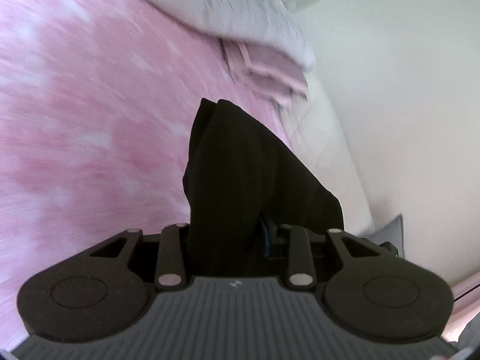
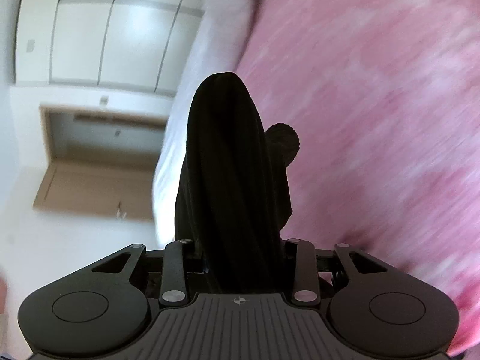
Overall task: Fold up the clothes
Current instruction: 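Lift the folded black pants with both grippers and carry it toward the clothes stack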
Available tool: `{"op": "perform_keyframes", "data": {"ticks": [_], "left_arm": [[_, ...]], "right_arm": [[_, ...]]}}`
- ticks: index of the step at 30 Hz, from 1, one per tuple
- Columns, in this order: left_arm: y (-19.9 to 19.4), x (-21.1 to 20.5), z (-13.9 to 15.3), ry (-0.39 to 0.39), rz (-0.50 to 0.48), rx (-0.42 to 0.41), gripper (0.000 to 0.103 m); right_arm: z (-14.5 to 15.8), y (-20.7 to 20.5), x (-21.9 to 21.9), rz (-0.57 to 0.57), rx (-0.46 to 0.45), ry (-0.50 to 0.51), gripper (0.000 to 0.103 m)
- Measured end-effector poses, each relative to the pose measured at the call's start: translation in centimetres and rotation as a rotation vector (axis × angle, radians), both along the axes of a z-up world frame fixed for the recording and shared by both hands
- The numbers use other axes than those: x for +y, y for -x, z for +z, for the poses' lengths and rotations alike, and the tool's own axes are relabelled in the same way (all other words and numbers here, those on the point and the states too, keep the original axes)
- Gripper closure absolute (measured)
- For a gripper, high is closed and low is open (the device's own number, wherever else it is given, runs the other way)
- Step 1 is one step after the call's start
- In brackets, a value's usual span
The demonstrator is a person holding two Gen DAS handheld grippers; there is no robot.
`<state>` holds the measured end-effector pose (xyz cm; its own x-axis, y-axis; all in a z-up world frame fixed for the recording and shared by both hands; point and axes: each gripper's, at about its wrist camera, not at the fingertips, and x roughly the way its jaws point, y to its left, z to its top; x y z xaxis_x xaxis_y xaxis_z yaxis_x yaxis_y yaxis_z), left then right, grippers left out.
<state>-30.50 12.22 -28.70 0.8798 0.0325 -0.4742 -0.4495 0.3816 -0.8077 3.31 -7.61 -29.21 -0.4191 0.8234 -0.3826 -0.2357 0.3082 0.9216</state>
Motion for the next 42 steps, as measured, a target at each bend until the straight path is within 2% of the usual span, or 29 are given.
{"op": "perform_keyframes", "data": {"ticks": [6, 10, 13, 18, 20, 26, 31, 37, 42], "left_arm": [[16.1, -1.1, 8.2, -0.036, 0.155, 0.025, 0.076], [24.7, -1.3, 13.1, -0.078, 0.252, 0.059, 0.075], [29.6, -1.6, 15.8, -0.099, 0.336, 0.052, 0.075], [35.9, -1.5, 18.3, -0.121, 0.489, 0.006, 0.075], [38.0, -1.4, 19.1, -0.130, 0.549, -0.003, 0.075], [43.5, -0.7, 21.0, -0.150, 0.703, -0.008, 0.075], [47.9, 1.1, 22.1, -0.170, 0.787, -0.017, 0.075], [56.2, 5.8, 23.1, -0.207, 0.817, -0.008, 0.075], [64.3, 12.6, 23.7, -0.235, 0.763, 0.017, 0.075]], "right_arm": [[7.6, 13.0, 5.3, 0.139, 0.007, -0.028, 0.068], [11.4, 21.2, 8.8, 0.203, 0.049, -0.042, 0.068], [13.8, 25.9, 12.5, 0.275, 0.082, -0.045, 0.068], [17.6, 31.2, 19.0, 0.421, 0.030, -0.085, 0.068], [18.6, 34.0, 19.3, 0.477, 0.014, -0.099, 0.068], [20.0, 40.0, 22.1, 0.642, 0.010, -0.131, 0.068], [21.0, 44.0, 25.0, 0.720, -0.003, -0.158, 0.068], [21.1, 51.9, 31.3, 0.741, 0.002, -0.188, 0.068], [19.7, 60.2, 36.8, 0.693, 0.031, -0.201, 0.068]]}}
